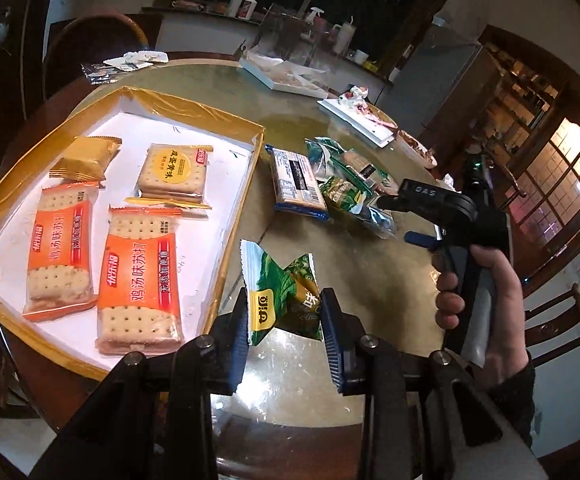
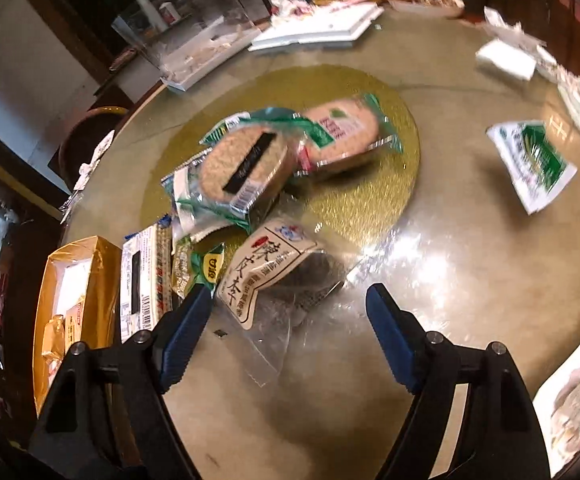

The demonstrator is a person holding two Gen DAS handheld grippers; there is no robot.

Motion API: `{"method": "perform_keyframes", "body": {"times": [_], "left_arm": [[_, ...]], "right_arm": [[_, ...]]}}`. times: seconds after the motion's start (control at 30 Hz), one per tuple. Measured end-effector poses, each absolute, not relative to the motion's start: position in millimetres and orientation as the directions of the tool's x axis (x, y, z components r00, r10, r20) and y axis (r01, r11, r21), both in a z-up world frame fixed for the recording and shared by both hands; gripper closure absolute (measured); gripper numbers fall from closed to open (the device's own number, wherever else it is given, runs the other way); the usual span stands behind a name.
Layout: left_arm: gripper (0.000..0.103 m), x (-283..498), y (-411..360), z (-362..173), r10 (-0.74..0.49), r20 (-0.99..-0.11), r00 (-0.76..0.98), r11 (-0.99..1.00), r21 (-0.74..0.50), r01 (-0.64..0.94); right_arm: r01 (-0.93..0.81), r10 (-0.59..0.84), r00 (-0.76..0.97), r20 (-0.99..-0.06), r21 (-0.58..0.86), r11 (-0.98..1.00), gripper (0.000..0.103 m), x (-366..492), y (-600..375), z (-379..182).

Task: Organize snacks
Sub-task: 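Grasp the green pea snack bag with the left tool while the right grasps the clear snack bag, then drop the green bag and clear snack bag into the tray, open both tools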

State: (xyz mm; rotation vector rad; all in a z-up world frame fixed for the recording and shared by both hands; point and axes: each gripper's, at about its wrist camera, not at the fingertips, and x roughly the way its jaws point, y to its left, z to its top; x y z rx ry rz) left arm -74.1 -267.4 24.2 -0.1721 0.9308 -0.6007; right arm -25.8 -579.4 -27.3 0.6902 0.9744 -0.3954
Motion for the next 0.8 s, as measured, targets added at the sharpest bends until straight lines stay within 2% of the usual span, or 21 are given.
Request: {"method": "perform_keyframes", "body": {"times": [0.13, 0.3, 0.5, 0.8], "left_arm": [[0.071, -75, -264, 24, -0.560, -0.696, 0.450, 0.823, -0.401, 0.403], [0.071, -83, -254, 32, -0.561, -0.678, 0.476, 0.825, -0.407, 0.393], [0.071, -91, -243, 36, -0.555, -0.666, 0.498, 0.830, -0.407, 0.381], [0.071, -95, -229, 37, -0.565, -0.655, 0.502, 0.825, -0.434, 0.362]], "right_arm": [[0.597, 0.005, 0.502, -0.865, 0.351, 0.721, 0.026, -12, -578, -32], [0.602, -0.043, 0.505, -0.862, 0.316, 0.733, 0.040, -11, -575, -37], [0.579, -0.040, 0.521, -0.853, 0.318, 0.751, 0.044, -32, -572, -34], [0.470, 0.061, 0.601, -0.797, 0.413, 0.780, 0.050, -95, -532, -31]]}}
